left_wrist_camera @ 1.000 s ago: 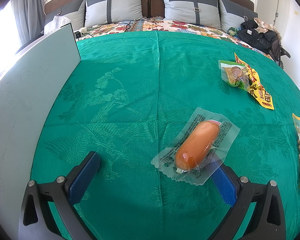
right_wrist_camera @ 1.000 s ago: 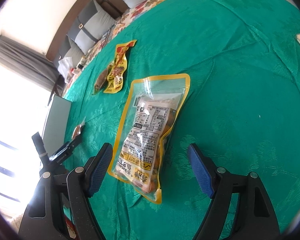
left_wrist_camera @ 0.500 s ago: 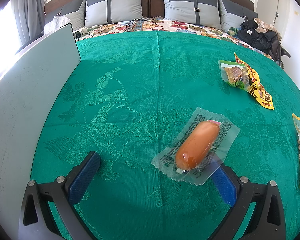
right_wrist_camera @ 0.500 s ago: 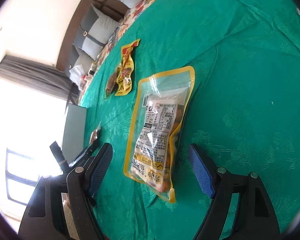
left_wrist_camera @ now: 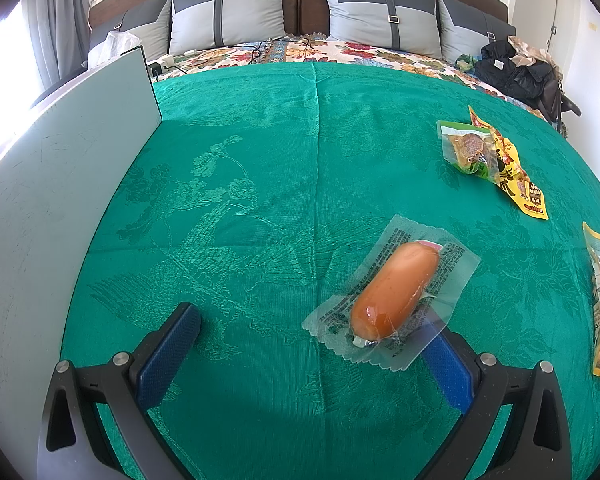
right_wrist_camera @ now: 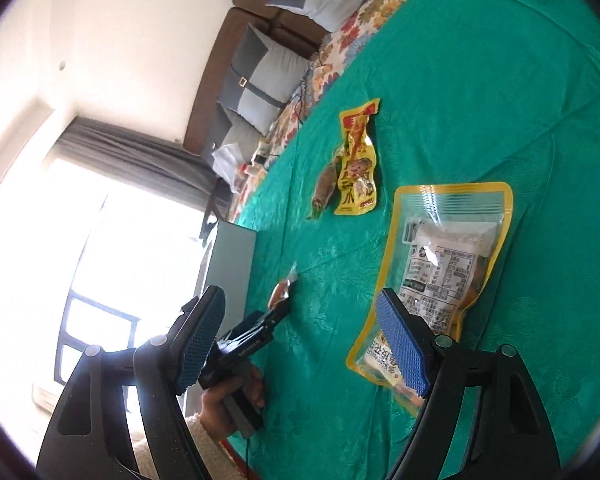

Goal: Organize snacks
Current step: 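Grasp the wrapped orange sausage with the left tool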

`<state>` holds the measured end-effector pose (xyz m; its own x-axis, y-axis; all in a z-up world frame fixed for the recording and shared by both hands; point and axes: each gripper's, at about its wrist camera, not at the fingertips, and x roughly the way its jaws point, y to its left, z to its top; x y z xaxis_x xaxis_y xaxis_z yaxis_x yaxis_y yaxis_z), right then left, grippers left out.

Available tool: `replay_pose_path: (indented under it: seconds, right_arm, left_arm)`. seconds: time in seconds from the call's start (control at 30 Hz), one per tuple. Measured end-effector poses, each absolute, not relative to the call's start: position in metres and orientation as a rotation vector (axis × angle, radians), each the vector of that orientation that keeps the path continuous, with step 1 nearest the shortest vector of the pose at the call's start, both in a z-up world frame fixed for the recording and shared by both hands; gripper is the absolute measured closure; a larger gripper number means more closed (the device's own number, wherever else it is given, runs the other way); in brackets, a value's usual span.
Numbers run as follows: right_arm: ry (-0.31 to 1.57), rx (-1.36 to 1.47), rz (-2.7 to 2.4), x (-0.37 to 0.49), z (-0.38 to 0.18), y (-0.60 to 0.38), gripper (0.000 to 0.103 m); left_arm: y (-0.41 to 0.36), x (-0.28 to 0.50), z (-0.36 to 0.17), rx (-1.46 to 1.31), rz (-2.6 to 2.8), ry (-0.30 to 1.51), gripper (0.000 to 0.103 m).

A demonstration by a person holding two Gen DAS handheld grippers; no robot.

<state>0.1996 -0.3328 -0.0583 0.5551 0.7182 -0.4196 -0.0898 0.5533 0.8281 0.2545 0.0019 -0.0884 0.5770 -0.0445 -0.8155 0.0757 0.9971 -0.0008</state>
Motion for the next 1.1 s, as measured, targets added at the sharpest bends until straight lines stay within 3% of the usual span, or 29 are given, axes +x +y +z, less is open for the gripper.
replay_pose_path:
  seconds: [0.33, 0.67, 0.83, 1.1]
  right_arm:
    - [0.864, 0.663, 0.244, 0.166, -0.060, -0.370, 0.022]
    - [0.871, 0.616, 0.191, 0.164, -0.066, -0.372, 0.022]
    - [0.881, 0.620, 0.199, 0.168, -0.069, -0.371, 0.022]
    - [0.853, 0.639, 0.203, 0.169, -0.063, -0.377, 0.022]
  left_arm:
    - [-0.001, 0.261, -0.086, 0.054, -0.078, 0.972, 0.000]
    - [-0.066, 0.299, -0.074, 0.409, -0.257, 1.142, 0.000]
    - [-0.076, 0.306, -0.080, 0.306, -0.356, 1.305, 0.000]
    - [-0.079, 0.324, -0.079, 0.196, -0.234, 1.359, 0.000]
